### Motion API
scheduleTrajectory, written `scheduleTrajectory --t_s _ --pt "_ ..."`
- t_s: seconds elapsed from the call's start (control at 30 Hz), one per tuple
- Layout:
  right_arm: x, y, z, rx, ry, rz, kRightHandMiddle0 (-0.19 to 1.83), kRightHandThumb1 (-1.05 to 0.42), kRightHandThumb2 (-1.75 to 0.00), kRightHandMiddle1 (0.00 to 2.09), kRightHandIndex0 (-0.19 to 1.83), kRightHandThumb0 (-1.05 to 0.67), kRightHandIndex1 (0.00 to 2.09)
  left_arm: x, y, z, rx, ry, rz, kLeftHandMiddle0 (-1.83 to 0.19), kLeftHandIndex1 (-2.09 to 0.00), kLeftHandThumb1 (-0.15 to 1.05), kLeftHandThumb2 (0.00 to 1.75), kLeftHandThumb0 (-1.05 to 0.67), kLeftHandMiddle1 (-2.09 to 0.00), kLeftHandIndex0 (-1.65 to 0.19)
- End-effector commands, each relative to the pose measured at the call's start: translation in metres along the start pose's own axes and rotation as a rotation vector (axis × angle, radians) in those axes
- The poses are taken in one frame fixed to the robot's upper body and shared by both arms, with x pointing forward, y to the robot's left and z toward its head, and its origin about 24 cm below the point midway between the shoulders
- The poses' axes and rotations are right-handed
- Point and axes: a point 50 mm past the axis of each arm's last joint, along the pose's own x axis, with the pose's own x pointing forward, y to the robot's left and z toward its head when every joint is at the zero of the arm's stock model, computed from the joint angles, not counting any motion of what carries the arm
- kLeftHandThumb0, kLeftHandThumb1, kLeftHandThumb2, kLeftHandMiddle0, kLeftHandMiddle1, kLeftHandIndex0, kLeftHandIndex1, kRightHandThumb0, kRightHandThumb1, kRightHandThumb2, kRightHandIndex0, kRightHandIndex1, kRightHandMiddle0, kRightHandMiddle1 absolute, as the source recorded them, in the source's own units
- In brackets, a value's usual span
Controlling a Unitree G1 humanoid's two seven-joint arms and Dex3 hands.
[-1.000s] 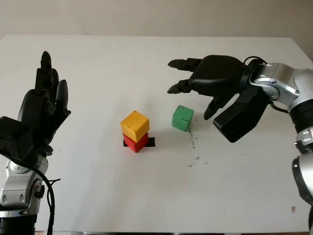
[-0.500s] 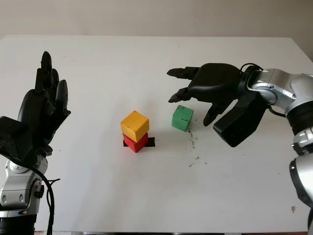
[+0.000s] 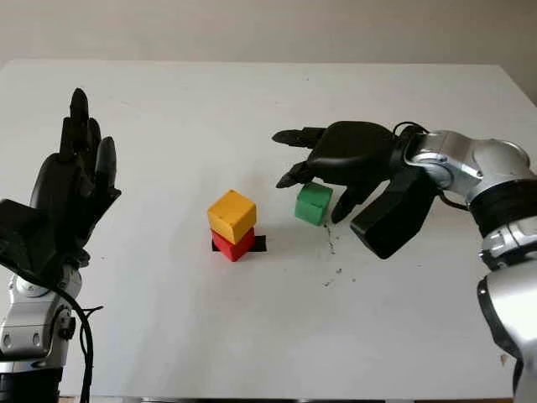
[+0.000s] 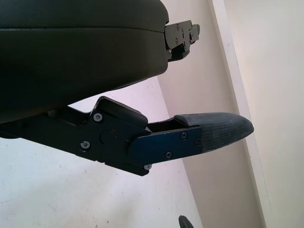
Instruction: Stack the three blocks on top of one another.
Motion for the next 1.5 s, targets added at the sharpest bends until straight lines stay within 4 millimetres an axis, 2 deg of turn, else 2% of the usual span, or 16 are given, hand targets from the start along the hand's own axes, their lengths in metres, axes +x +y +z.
scheduleTrajectory --t_s 0.0,0.13,0.27,0.33,0.5,0.67,0.77,0.83,0.9,1.1,1.27,1.47 --pt "0.001 0.001 0.0 0.006 0.003 -0.013 0.51 -0.89 -0.06 0.19 0.0 -0.54 0.07 -0.001 0.003 0.002 0.016 -0.013 0.002 0.19 -0.05 1.05 0.62 -0.83 -0.02 0.19" --pt "0.002 0.0 -0.001 0.012 0.004 -0.027 0.59 -0.95 -0.06 0.31 0.03 -0.47 0.07 -0.001 0.004 0.003 0.017 -0.016 0.002 0.19 -0.05 1.05 0.62 -0.83 -0.02 0.19" --pt "0.001 -0.001 -0.003 0.01 0.016 -0.03 0.38 -1.0 -0.06 0.98 0.07 -0.4 0.06 -0.002 0.004 0.003 0.016 -0.013 0.004 0.19 -0.05 1.05 0.62 -0.83 -0.02 0.19" --pt "0.0 0.0 -0.005 0.008 0.033 -0.019 0.35 -0.98 -0.05 1.07 0.06 -0.37 0.05 -0.002 0.004 0.003 0.014 -0.013 0.002 0.19 -0.04 1.05 0.62 -0.83 -0.02 0.19" --pt "-0.002 0.001 -0.009 0.027 0.061 -0.018 0.31 -0.94 -0.04 0.98 0.06 -0.37 0.05 -0.001 0.004 0.002 0.017 -0.013 0.003 0.19 -0.05 1.05 0.62 -0.84 -0.02 0.19" --pt "-0.003 0.003 -0.014 0.009 0.102 0.0 0.4 -0.89 -0.05 0.79 0.07 -0.39 0.05 -0.002 0.004 0.003 0.019 -0.005 0.003 0.19 -0.05 1.05 0.62 -0.84 -0.03 0.19" --pt "-0.003 0.003 -0.015 -0.007 0.117 0.008 0.45 -0.9 -0.06 0.79 0.09 -0.42 0.06 -0.002 0.005 0.003 0.022 -0.006 -0.001 0.19 -0.05 1.05 0.62 -0.84 -0.03 0.19" --pt "-0.003 0.003 -0.015 -0.007 0.12 -0.001 0.47 -0.91 -0.06 0.81 0.09 -0.41 0.06 -0.002 0.005 0.002 0.021 -0.007 -0.003 0.19 -0.05 1.05 0.62 -0.83 -0.03 0.19" --pt "-0.003 0.003 -0.015 -0.016 0.12 -0.018 0.47 -0.93 -0.06 1.04 0.14 -0.4 0.07 -0.002 0.005 0.002 0.02 -0.006 -0.005 0.19 -0.05 1.05 0.62 -0.83 -0.03 0.19" --pt "-0.004 -0.001 -0.018 -0.044 0.123 -0.073 0.37 -0.97 -0.06 1.31 0.18 -0.39 0.06 -0.002 0.005 0.002 0.019 -0.003 -0.004 0.19 -0.06 1.05 0.62 -0.83 -0.03 0.18" --pt "-0.004 -0.023 -0.022 0.024 0.133 -0.166 0.37 -0.97 -0.05 1.37 0.22 -0.39 0.07 -0.003 0.004 0.003 0.016 -0.004 -0.005 0.19 -0.06 1.05 0.61 -0.83 -0.03 0.17" --pt "-0.006 -0.046 -0.024 0.149 0.129 -0.258 0.48 -0.92 -0.05 1.24 0.26 -0.39 0.06 -0.003 0.002 0.003 0.016 0.0 -0.007 0.19 -0.05 1.05 0.62 -0.82 -0.02 0.18"
